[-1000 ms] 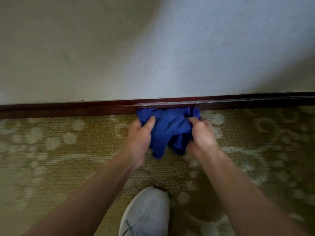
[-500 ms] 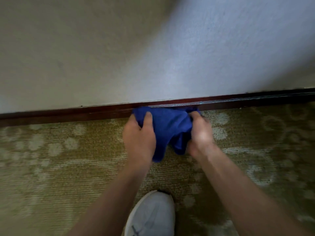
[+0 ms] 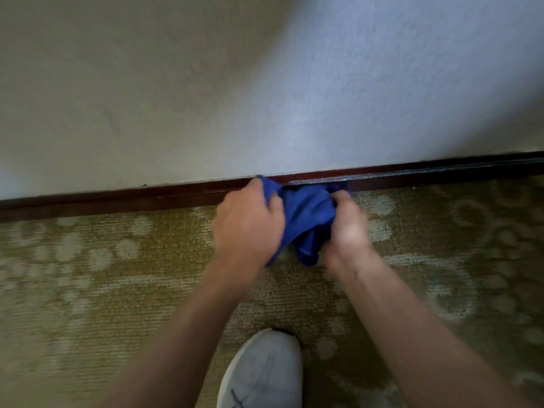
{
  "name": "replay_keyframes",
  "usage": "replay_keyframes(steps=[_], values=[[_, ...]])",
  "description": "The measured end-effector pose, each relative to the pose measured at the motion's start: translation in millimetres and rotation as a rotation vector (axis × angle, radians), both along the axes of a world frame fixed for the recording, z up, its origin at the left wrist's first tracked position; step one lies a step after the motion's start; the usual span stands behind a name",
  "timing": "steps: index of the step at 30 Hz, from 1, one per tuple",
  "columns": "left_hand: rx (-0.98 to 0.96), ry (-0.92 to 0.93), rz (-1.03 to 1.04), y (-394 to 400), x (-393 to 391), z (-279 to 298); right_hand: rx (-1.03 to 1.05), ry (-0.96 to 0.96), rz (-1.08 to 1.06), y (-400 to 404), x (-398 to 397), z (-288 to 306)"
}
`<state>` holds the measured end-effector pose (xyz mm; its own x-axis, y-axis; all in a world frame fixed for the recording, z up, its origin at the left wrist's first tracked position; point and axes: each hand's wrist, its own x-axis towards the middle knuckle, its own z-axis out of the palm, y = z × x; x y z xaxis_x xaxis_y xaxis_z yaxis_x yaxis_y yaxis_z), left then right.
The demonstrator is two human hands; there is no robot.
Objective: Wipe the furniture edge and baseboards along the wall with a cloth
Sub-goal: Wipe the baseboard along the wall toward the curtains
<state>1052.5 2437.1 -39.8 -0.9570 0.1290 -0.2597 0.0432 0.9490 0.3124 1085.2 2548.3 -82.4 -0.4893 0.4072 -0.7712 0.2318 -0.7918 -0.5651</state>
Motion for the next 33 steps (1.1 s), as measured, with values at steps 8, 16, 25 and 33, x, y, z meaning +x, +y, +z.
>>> replay_keyframes(steps=[8, 16, 25, 33], values=[[-0.119, -0.040, -0.159, 49, 7, 15, 0.003, 0.000, -0.082, 28, 12, 13], [-0.240, -0.027, -0.116, 17, 1, 17, 0.018, 0.076, 0.140, 6, 7, 17], [-0.119, -0.094, -0.361, 94, 15, 11, 0.151, -0.030, -0.100, 71, 17, -6], [-0.192, -0.027, -0.410, 105, 18, 11, 0.115, 0.027, 0.059, 81, 23, -10]])
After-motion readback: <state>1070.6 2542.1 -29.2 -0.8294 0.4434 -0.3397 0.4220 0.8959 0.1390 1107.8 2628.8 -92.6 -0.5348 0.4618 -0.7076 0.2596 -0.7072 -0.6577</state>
